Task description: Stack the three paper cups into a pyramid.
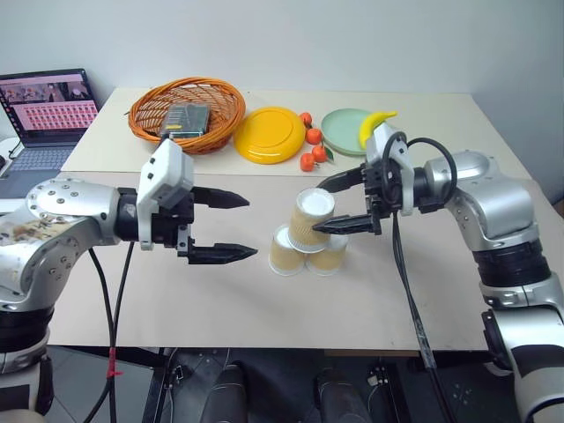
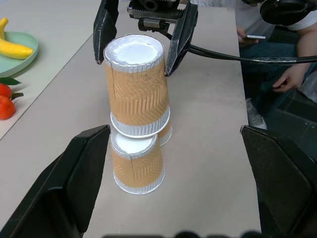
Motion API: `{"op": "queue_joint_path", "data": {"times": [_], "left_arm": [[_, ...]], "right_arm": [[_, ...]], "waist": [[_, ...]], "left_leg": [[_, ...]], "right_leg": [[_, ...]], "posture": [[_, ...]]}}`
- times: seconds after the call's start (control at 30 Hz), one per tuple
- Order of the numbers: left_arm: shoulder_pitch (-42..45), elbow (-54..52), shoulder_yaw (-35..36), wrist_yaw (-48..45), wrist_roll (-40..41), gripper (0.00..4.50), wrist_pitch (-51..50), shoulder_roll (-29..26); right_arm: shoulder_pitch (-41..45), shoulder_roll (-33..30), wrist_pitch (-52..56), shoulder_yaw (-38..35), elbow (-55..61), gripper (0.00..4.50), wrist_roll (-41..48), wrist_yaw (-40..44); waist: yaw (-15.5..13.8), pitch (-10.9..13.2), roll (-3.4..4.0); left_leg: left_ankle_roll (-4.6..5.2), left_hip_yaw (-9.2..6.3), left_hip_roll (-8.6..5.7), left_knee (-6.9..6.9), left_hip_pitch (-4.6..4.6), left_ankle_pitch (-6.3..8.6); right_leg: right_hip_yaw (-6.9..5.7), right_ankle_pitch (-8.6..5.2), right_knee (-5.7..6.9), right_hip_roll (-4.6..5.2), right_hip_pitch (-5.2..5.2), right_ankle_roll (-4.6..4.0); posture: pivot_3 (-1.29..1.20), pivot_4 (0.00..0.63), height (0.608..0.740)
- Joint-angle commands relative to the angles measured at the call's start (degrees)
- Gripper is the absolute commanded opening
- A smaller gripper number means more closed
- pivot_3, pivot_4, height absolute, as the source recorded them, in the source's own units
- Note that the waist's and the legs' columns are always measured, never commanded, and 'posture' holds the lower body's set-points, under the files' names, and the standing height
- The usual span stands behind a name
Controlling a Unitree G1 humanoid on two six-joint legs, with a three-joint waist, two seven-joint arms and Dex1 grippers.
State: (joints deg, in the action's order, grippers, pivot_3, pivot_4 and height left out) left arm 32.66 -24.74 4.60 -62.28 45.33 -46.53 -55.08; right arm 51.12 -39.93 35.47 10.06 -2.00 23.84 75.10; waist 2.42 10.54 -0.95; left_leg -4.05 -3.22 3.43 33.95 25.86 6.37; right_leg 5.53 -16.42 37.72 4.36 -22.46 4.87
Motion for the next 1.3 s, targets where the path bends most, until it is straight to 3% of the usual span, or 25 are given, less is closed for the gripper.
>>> {"op": "queue_joint_path", "data": {"times": [0.03, 0.43, 0.63, 0.8, 0.9, 1.03, 1.3], "left_arm": [[0.61, -1.04, 0.34, 0.21, 0.43, 4.50, 0.29, 0.27], [0.36, -0.25, 0.65, 0.43, 0.35, 4.50, 0.37, 0.47], [0.95, 1.11, 2.12, 3.94, 2.02, 4.50, -2.99, 1.19], [-2.49, 1.02, 6.51, 10.30, -0.26, 4.50, -1.97, 2.01], [-7.35, 0.68, 7.63, 10.92, -4.08, 4.50, 2.28, 1.95], [-10.53, -0.10, 8.98, 13.04, -4.04, 4.50, 3.02, 4.07], [-14.75, 0.94, 8.36, 15.77, -7.36, 4.50, 6.79, 7.21]], "right_arm": [[1.50, -1.52, -0.38, -2.87, 0.24, 4.43, 1.13, 0.97], [11.11, -3.60, 5.48, -11.24, -3.82, 4.43, 8.55, 2.55], [12.24, -9.86, -4.95, -12.64, -12.24, 4.43, 2.78, 5.60], [1.16, -16.63, -13.43, -15.53, -18.96, 4.43, -1.67, 5.44], [-9.74, -15.31, -10.82, -23.08, -14.71, 4.43, 3.35, 2.14], [-20.14, -13.74, -8.96, -27.38, -5.79, 4.43, 6.52, -0.85], [-26.00, -10.97, -3.41, -29.14, 4.32, 4.43, 11.14, -8.40]], "waist": [[0.00, 0.00, 0.00], [0.04, 0.03, -0.03], [-0.33, 0.07, -0.08], [-0.59, 0.15, -0.31], [-0.22, 0.17, -0.28], [0.24, 0.29, -0.08], [0.17, 0.31, -0.18]], "left_leg": [[0.00, 0.00, 0.00, 0.00, 0.00, 0.00], [0.00, 0.00, 0.00, -0.03, 0.00, 0.00], [0.00, 0.01, -0.01, -0.02, 0.00, 0.00], [0.02, 0.02, 0.00, -0.06, 0.00, 0.02], [0.05, 0.05, -0.01, -0.10, 0.00, 0.04], [0.05, 0.06, -0.02, -0.07, -0.01, 0.04], [-0.01, 0.06, -0.01, 0.06, -0.34, 0.00]], "right_leg": [[0.00, 0.00, 0.00, 0.00, 0.00, 0.00], [0.00, 0.00, -0.01, 0.00, -0.01, -0.01], [-0.01, -0.01, -0.04, 0.01, 0.00, -0.01], [-0.03, -0.05, -0.15, 0.03, 0.05, -0.01], [0.00, -0.09, -0.13, 0.04, 0.05, -0.03], [0.03, -0.12, 0.09, 0.04, -0.03, -0.06], [0.06, -0.29, 0.20, 0.03, 0.23, 0.18]], "posture": [[0.00, 0.150, 0.732], [0.00, 0.150, 0.732], [0.00, 0.150, 0.732], [0.00, 0.150, 0.732], [0.00, 0.150, 0.732], [0.00, 0.150, 0.732], [0.00, 0.150, 0.732]]}}
